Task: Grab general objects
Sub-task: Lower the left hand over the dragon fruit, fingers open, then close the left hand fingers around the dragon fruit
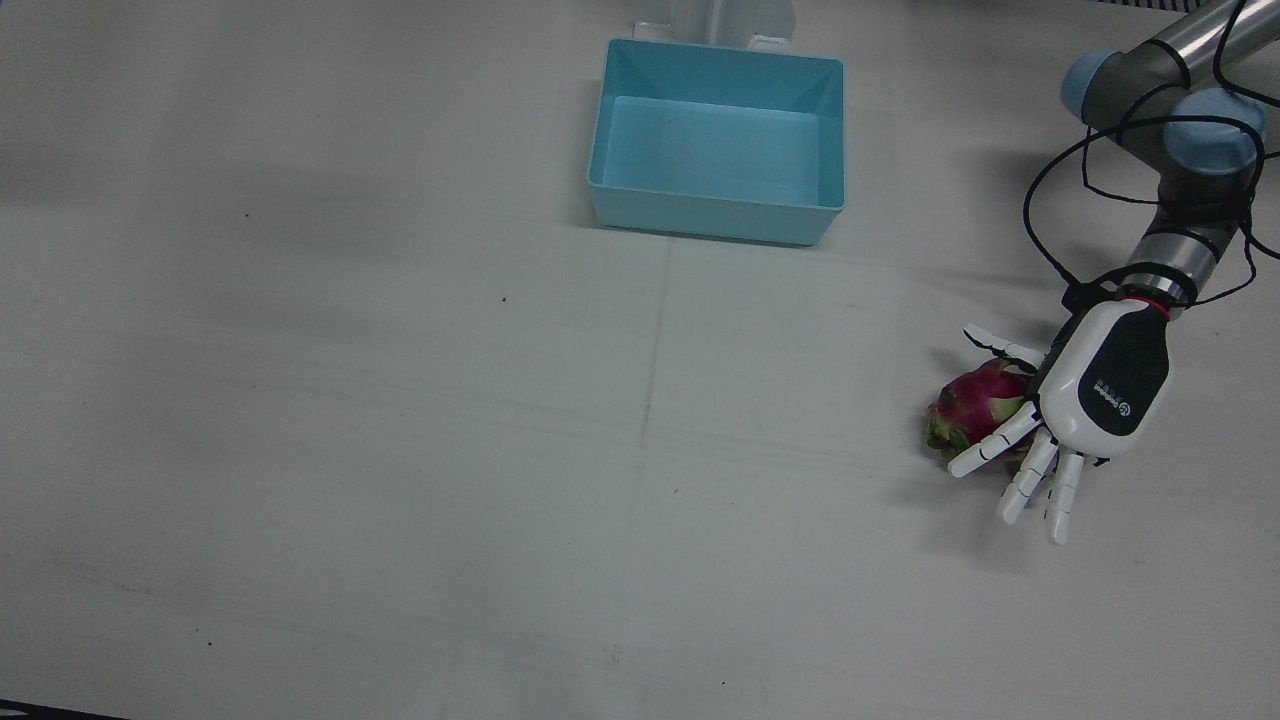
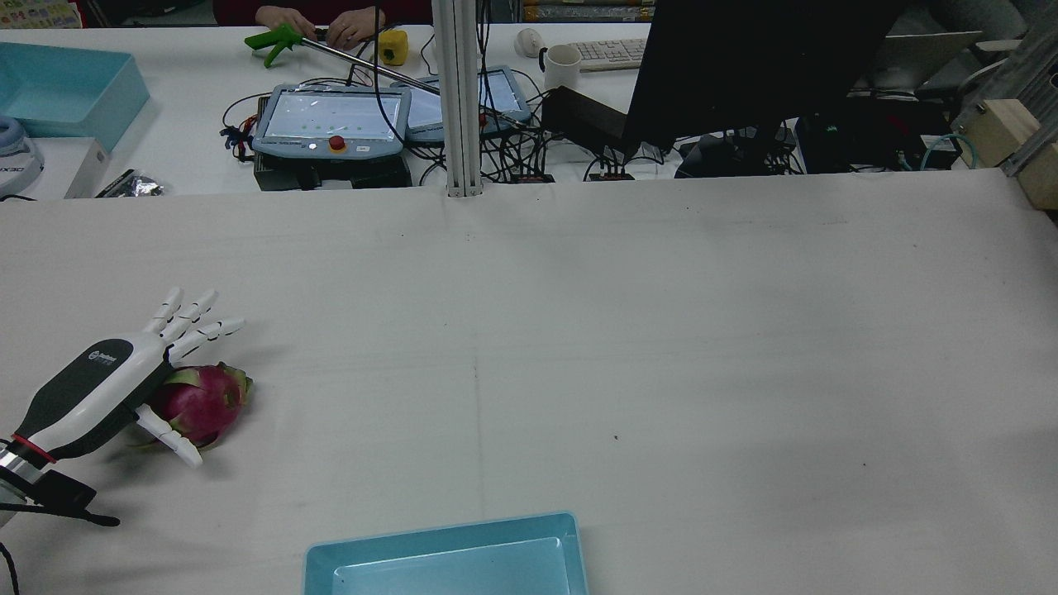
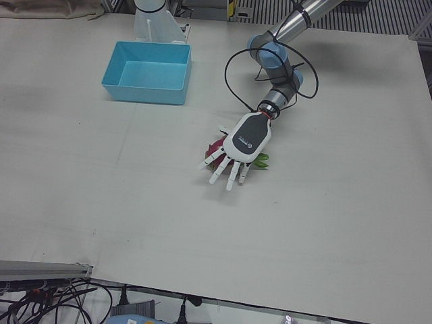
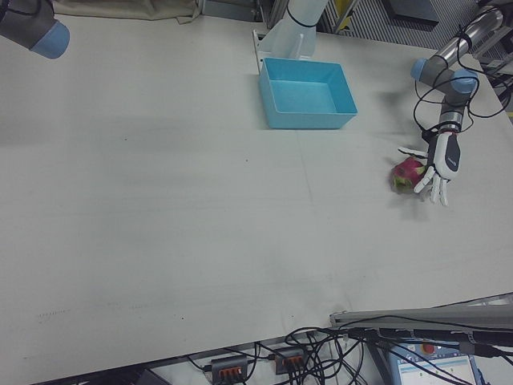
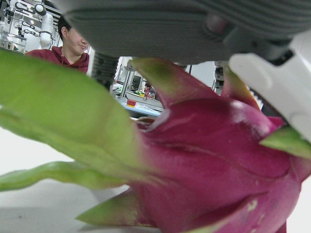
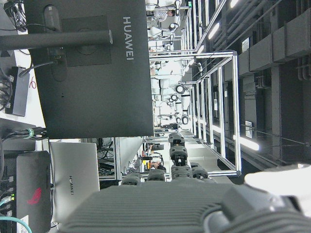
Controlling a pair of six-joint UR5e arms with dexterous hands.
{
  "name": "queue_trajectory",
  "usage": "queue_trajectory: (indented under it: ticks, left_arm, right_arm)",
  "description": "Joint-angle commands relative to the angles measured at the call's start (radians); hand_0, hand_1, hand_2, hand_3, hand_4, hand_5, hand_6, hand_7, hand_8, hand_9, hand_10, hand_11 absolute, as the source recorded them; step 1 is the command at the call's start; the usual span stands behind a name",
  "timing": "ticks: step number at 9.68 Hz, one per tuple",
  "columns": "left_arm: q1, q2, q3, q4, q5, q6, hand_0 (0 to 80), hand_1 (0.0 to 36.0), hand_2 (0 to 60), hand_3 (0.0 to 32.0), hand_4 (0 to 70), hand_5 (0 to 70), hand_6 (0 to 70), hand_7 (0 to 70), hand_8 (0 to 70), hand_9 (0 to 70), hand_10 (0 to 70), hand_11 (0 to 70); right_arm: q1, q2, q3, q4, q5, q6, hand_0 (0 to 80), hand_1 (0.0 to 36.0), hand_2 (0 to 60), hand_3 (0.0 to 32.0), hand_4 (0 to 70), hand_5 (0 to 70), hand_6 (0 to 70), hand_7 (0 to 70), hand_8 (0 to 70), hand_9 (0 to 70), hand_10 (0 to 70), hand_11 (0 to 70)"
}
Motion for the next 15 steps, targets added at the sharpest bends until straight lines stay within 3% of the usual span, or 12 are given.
queue_trajectory:
  ticks: [1,3,9,12,15]
  left_arm:
    - [-0.001,0.002,-0.018,-0.002,0.0,-0.009,62.1,26.9,0.0,32.0,0.0,12.7,0.0,0.0,0.0,0.0,0.0,0.0]
    - [-0.001,0.015,-0.051,0.01,0.002,-0.013,63.6,26.8,0.0,32.0,0.0,10.8,0.0,0.0,0.0,0.0,0.0,0.0]
    - [0.019,0.02,-0.025,0.013,0.0,-0.046,65.2,27.3,0.0,32.0,0.0,13.0,0.0,0.0,0.0,0.0,0.0,0.0]
    - [0.025,0.021,-0.016,0.007,-0.006,-0.039,66.4,27.4,0.0,32.0,0.0,18.2,0.0,0.0,0.0,0.0,0.0,0.0]
    - [0.029,0.021,0.012,0.001,-0.032,-0.036,64.1,27.8,0.0,32.0,0.0,31.7,0.0,0.0,0.0,0.0,0.0,0.0]
  right_arm:
    - [0.0,0.0,0.002,0.0,0.0,-0.002,0.0,0.0,0.0,0.0,0.0,0.0,0.0,0.0,0.0,0.0,0.0,0.0]
    - [0.0,0.0,0.002,0.0,0.0,-0.002,0.0,0.0,0.0,0.0,0.0,0.0,0.0,0.0,0.0,0.0,0.0,0.0]
    - [0.0,0.0,0.0,0.0,0.0,0.0,0.0,0.0,0.0,0.0,0.0,0.0,0.0,0.0,0.0,0.0,0.0,0.0]
    - [0.0,0.0,-0.001,0.0,0.0,0.0,0.0,0.0,0.0,0.0,0.0,0.0,0.0,0.0,0.0,0.0,0.0,0.0]
    - [0.0,0.0,0.0,0.0,0.0,0.0,0.0,0.0,0.0,0.0,0.0,0.0,0.0,0.0,0.0,0.0,0.0,0.0]
